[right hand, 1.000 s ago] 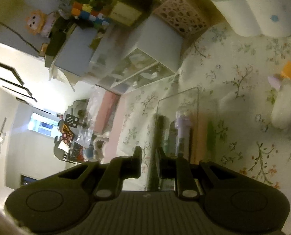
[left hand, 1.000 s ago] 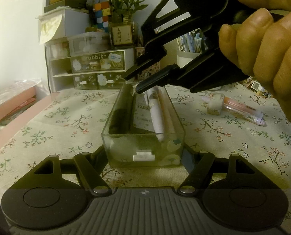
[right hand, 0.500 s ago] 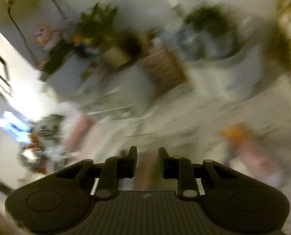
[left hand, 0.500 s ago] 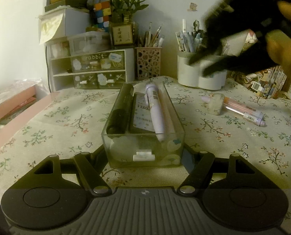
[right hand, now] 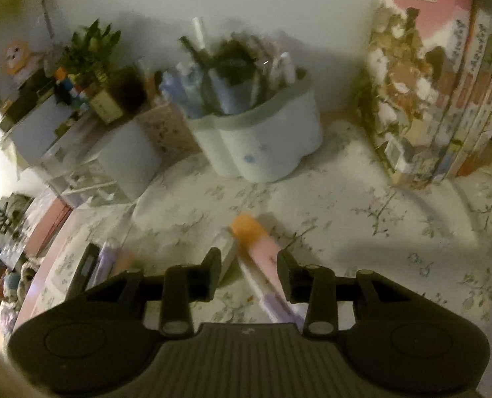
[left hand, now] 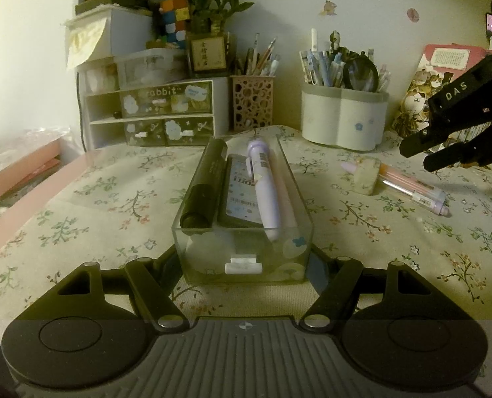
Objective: Organize stationery
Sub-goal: 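Withdraw the open right tool and move it toward the orange highlighter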
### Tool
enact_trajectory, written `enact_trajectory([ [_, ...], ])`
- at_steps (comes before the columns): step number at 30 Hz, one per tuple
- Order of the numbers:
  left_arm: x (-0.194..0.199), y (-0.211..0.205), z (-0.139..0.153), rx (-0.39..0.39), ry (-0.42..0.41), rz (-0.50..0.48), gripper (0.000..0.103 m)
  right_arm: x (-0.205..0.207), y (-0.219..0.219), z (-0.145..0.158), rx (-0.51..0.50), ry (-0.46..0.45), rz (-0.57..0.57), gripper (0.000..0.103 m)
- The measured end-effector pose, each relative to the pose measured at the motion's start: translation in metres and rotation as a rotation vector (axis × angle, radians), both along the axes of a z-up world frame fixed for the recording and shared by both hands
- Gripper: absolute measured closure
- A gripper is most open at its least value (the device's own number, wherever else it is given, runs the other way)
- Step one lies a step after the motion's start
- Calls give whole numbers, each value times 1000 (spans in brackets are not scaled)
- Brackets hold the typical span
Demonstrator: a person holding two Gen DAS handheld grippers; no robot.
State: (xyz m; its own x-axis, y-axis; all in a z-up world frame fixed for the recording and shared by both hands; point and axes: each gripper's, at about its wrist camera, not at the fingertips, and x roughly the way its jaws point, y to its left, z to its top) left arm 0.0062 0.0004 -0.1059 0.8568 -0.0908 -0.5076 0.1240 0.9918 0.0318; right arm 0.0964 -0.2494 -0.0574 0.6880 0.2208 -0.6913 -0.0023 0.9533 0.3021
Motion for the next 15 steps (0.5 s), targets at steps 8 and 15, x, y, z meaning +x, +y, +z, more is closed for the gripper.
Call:
enact_trajectory([
  [8,8,-1,6,3,49,7,31,0,11,-5,-103,-6,20,57],
  [15,15,-3,6,0,52,17,31,9,15,-8,38,30,50,57],
])
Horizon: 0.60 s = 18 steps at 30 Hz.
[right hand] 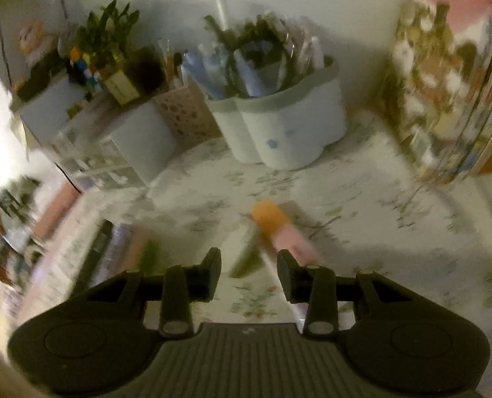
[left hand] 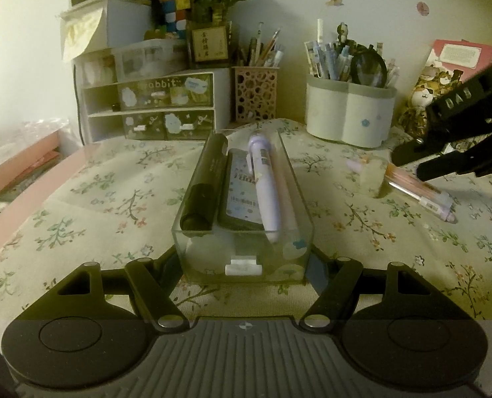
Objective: Organize stationery
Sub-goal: 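Withdraw the open right tool and move it toward the orange highlighter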
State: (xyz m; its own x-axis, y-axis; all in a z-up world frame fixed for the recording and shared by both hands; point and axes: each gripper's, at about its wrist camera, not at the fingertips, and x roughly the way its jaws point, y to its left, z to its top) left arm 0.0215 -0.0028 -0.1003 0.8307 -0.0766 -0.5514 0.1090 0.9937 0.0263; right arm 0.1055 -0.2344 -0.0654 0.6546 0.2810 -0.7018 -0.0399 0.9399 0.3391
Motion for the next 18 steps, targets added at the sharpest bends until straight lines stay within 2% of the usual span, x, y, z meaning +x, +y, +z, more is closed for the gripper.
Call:
enact_trajectory([
  [2,1,0,0,1,-2,0,31,5,5,-3,30,15,7,57],
  [5,3,-1,0,1,2,2,31,16,15,-7,-24,42,-26,56],
  [10,7,-2,1,2,6,7,31,33,21,-10,9,56,-64,55],
  [13,8,-3,1,5,7,7,31,40,29,-10,-32,41,-63,56],
  [14,8,-2,0,3,6,6,31,40,35,-10,-70,34,-58,67],
  [15,8,-2,0,0,6,7,31,40,40,-11,-113,27,-52,84],
  [18,7,-2,-1,-5,3,12,31,39,45,-13,-158,6,-44,84],
])
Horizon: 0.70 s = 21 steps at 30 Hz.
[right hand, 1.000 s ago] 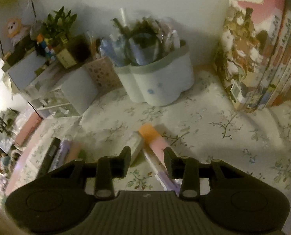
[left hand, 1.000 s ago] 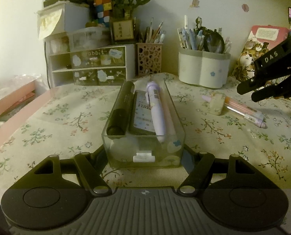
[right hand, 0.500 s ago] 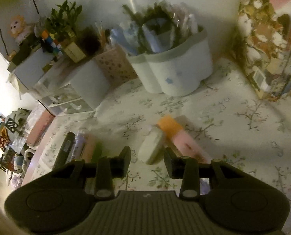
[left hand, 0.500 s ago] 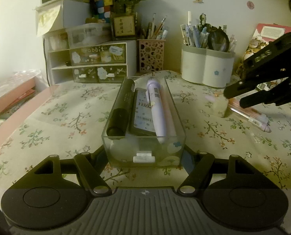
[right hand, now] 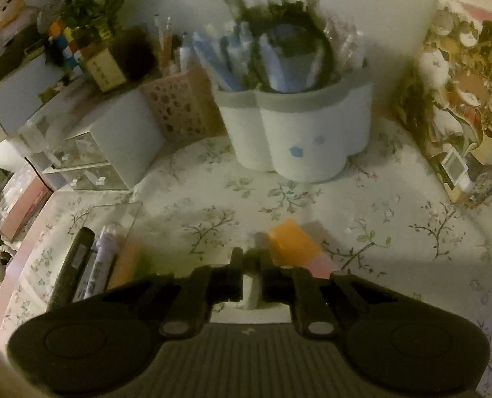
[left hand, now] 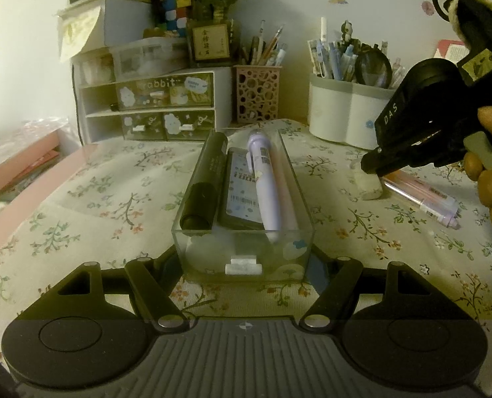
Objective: Organize stationery
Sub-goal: 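Withdraw the open right tool and move it toward the orange highlighter, then grasp the orange-capped highlighter with the right tool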
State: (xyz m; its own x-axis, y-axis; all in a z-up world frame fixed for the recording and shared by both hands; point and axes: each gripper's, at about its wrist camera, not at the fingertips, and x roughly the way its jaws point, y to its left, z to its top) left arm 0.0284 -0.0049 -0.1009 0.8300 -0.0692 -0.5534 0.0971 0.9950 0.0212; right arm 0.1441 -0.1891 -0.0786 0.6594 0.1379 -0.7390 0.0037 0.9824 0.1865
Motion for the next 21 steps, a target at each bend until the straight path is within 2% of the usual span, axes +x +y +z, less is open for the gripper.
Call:
enact_trajectory([
  [5,-4,-1,-2,-3,-17,10,31,-6,-3,2,9,-24,9,91],
  [8,-4,-1,-2,-4,-19,10,31,-7,-3,4,38,-26,38,91],
  [11,-4,-1,-2,-4,-21,10,31,-5,3,3,-1,-21,55,85],
  [12,-4,-1,-2,-4,-22,10,31,-2,2,1,7,-6,50,75],
  [14,-4,-1,-2,-4,-22,10,31,4,-1,-2,62,22,60,68],
  [16,-4,-1,-2,-4,-23,8,31,9,0,-7,95,53,65,68],
  [18,-4,0,-2,-5,-24,5,31,10,5,-10,37,59,56,68],
  [21,-5,0,-2,-5,-25,5,31,5,8,-13,12,36,67,68],
])
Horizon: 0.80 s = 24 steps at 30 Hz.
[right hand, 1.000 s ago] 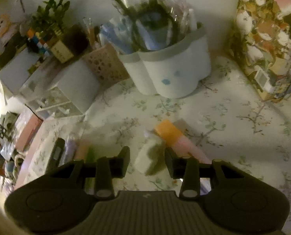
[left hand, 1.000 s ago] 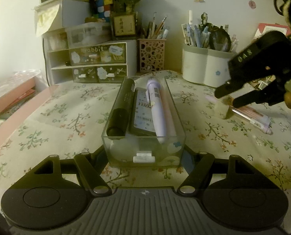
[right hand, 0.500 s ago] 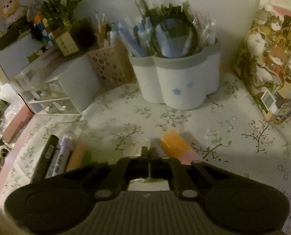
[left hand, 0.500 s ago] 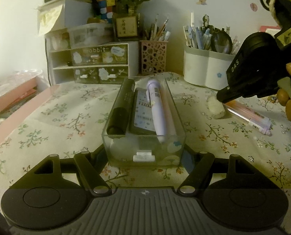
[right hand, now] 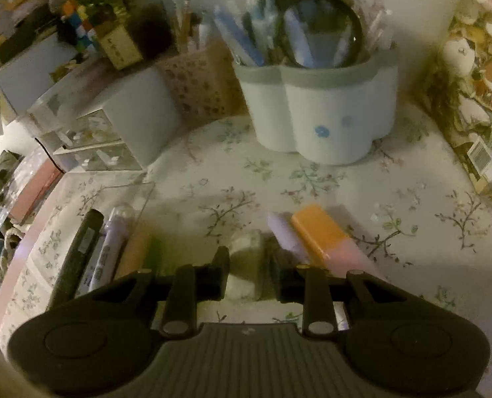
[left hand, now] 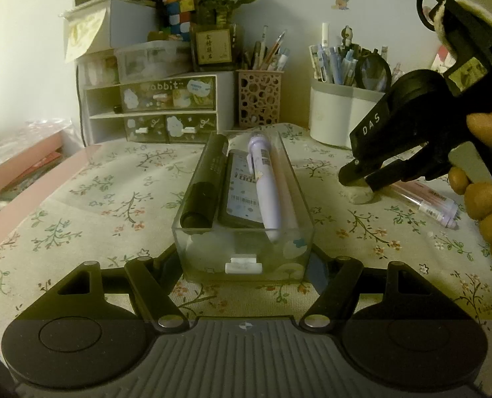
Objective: Organize stationery
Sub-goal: 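Grasp the orange-capped highlighter with the right tool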
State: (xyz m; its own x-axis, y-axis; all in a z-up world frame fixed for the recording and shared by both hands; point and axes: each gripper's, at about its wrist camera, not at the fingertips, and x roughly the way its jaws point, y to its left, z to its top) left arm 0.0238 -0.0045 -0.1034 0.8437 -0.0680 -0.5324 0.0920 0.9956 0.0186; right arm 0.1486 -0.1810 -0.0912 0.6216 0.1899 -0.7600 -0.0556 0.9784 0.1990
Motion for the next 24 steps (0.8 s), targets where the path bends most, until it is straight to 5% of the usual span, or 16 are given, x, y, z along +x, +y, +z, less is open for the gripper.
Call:
enact_trajectory([
  [15,1,0,0,-1,-2,-3,31,-48,-7,12,-130,-160,41,73],
  [24,1,-1,1,-3,-2,-4,31,-38,-35,13,-275,-143,91,73],
])
